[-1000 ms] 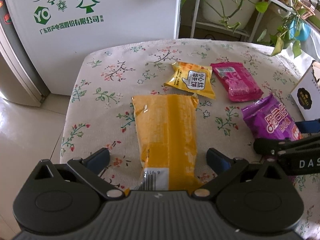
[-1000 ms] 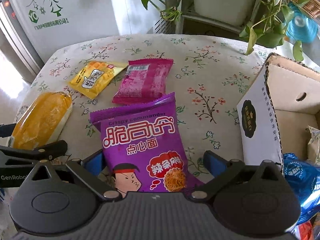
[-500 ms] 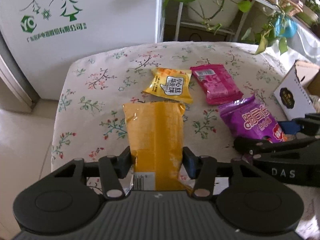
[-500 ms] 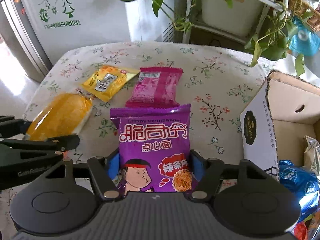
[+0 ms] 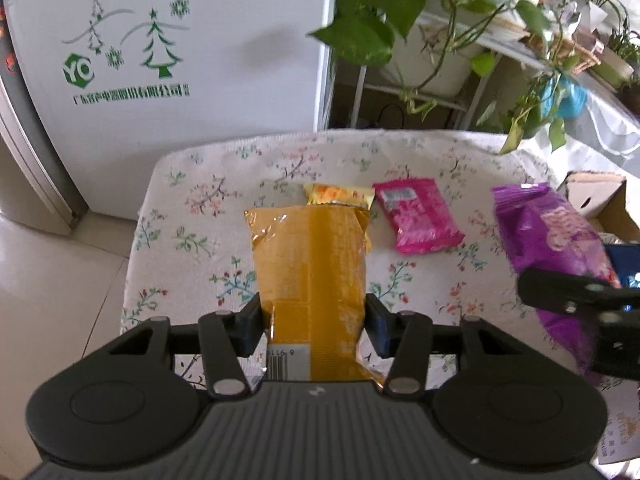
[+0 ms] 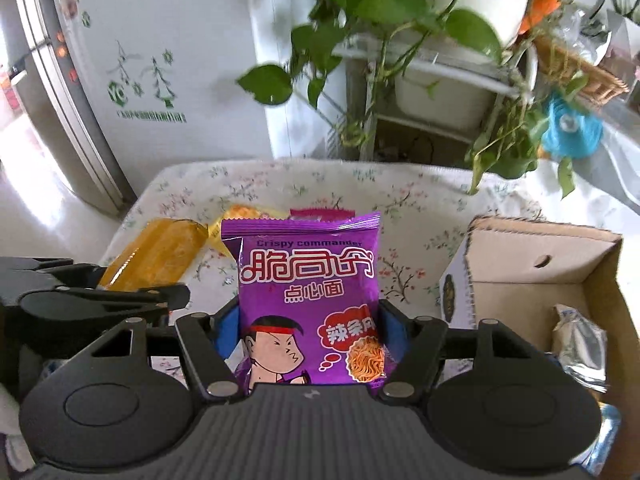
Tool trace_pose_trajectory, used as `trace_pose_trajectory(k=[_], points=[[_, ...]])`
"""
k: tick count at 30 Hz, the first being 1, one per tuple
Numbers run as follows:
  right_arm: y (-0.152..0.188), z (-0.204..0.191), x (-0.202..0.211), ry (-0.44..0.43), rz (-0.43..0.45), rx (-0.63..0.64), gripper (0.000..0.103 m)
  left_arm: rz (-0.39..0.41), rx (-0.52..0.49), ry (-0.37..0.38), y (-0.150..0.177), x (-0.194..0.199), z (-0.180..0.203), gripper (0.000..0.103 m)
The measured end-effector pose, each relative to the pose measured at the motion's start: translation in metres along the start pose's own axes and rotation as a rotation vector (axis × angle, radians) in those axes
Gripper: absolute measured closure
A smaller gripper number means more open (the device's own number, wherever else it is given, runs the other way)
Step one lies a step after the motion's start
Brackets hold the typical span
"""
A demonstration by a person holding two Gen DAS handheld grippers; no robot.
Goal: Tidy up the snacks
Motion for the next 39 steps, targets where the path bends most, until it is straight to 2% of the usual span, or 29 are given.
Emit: trace_pose_trajectory(k=[6, 23, 33, 39], points=[[0.007, 0.016, 0.037, 0.011, 0.074, -0.062, 0.029, 0.074, -0.005, -0.010, -0.006, 0.021, 0.009, 0.053], [0.011, 0.060, 0.057, 0.131, 0.133, -0.173, 0.028, 0.212, -0.087, -0.029, -0.007, 0.047, 0.049, 0.053], [0.017, 0.100, 0.078, 0.163, 0.174, -0.274, 0.028, 0.209, -0.109, 0.045, 0.013, 0.050, 0.079, 0.053], [0.023, 0.128, 0.093, 0.151, 0.208, -0.360, 0.028, 0.187, -0.095, 0.139, 0.026, 0.052, 0.105, 0.053]])
Point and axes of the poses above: each gripper's, at about its wrist camera, not at the fingertips, and x roughly against the way its jaws point, z to its right, y to its underside, the point moved 1 cm from there along -x, roughly the way its jaws point, and after that the axes turned 5 degrees about x, right-handed, at the moved point
